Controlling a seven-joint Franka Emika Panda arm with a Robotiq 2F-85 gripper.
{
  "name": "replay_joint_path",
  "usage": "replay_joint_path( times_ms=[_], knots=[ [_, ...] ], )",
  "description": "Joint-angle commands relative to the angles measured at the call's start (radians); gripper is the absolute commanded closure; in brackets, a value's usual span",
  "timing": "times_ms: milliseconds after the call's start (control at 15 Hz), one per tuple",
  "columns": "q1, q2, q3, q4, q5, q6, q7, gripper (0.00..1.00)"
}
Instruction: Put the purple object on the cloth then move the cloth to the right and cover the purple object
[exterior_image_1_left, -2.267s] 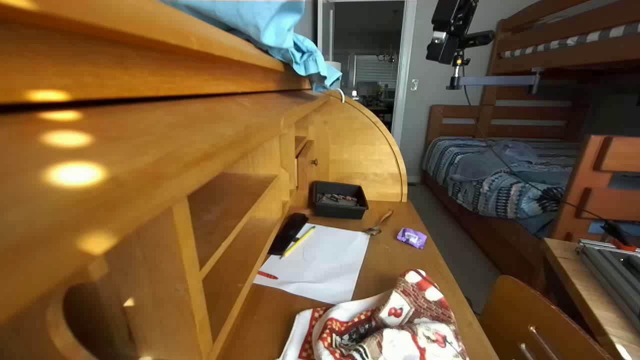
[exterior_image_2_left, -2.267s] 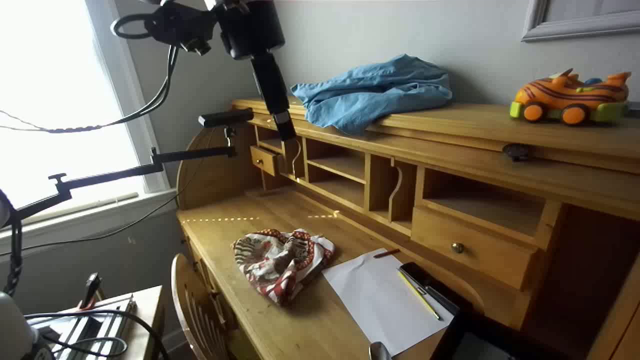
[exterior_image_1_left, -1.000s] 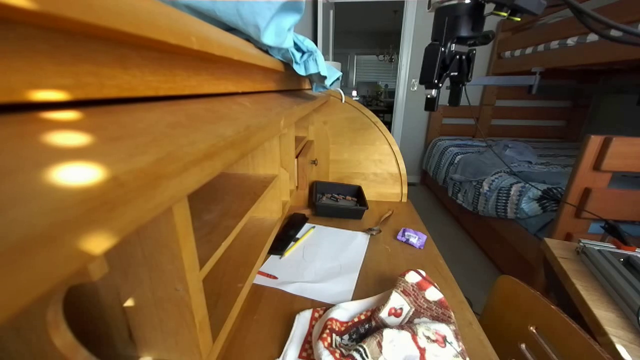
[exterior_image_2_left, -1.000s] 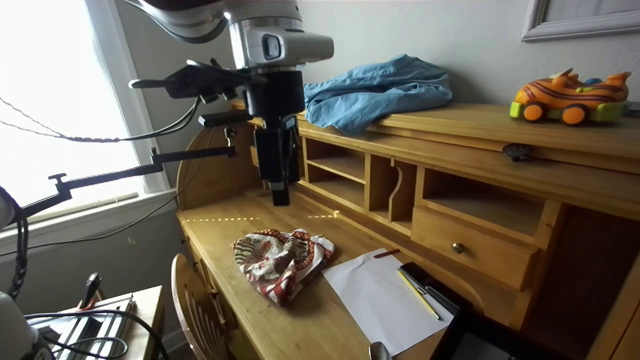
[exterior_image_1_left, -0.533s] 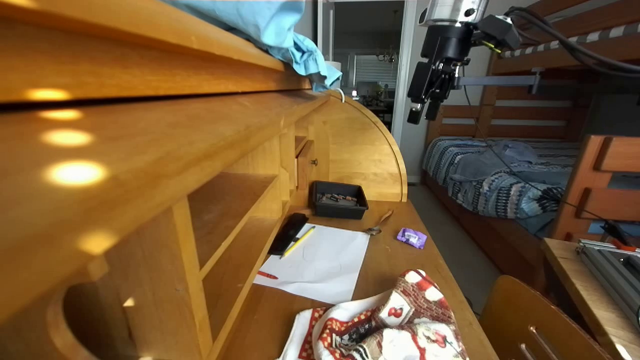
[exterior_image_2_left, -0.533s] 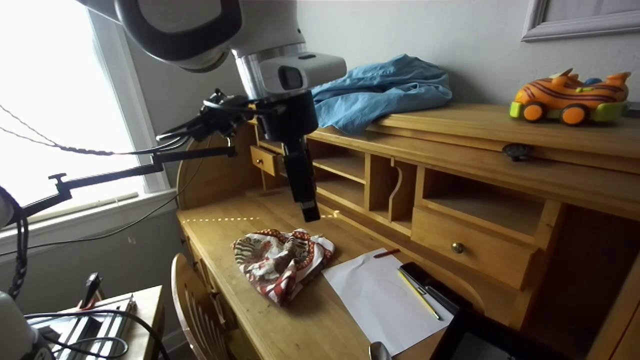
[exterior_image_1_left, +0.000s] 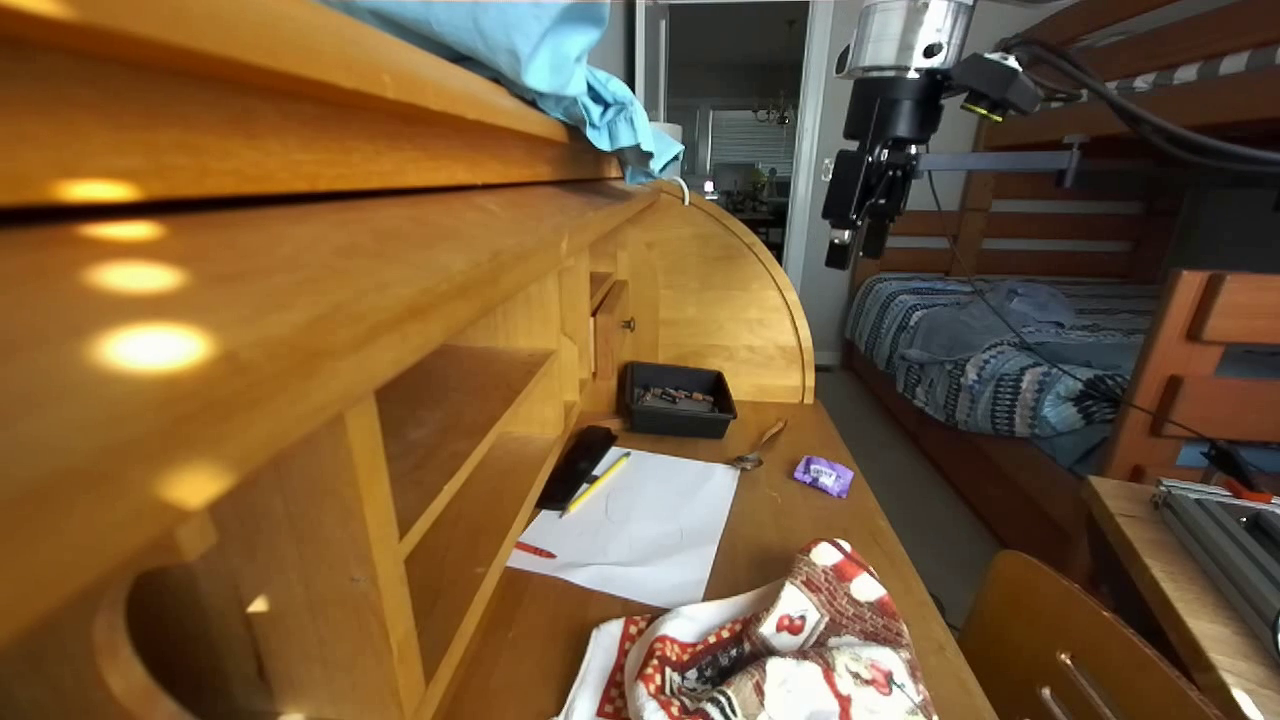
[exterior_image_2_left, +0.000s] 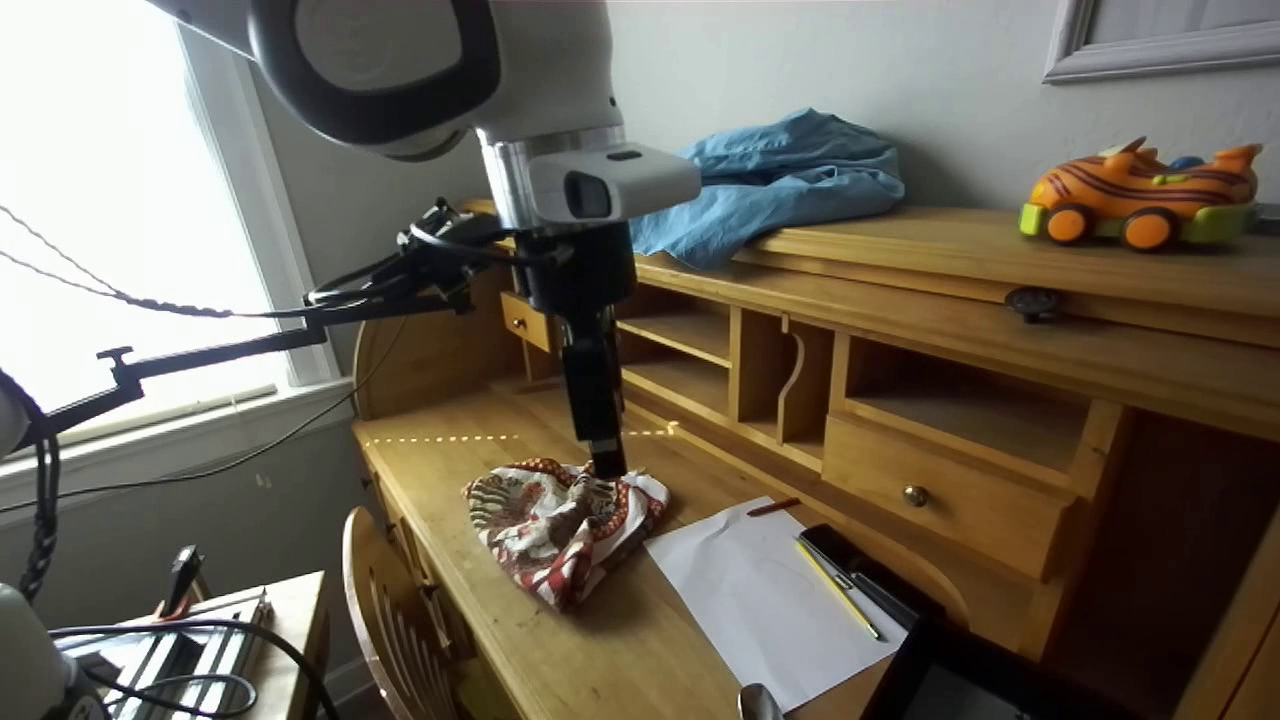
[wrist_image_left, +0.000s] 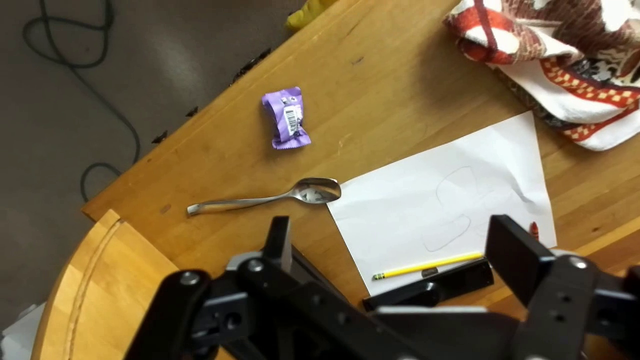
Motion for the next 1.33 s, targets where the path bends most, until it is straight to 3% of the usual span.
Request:
replay_joint_path(
  times_ms=[0, 400, 667, 867, 1267],
  knots=[
    [0.007, 0.045, -0.020, -0.004, 0.019, 0.043, -0.035, 0.00],
    [0.024, 0.079, -0.046, -0.093, 0.027, 0.283, -0.176, 0.00],
    [0.080, 0.114, -0.096, -0.140, 0.191, 0.392, -0.376, 0.00],
    [0.092, 0.148, -0.116, -0.136, 0.261, 0.358, -0.458, 0.00],
    [0.028, 0.241, -0.099, -0.113, 0.101, 0.322, -0.353, 0.00]
  ],
)
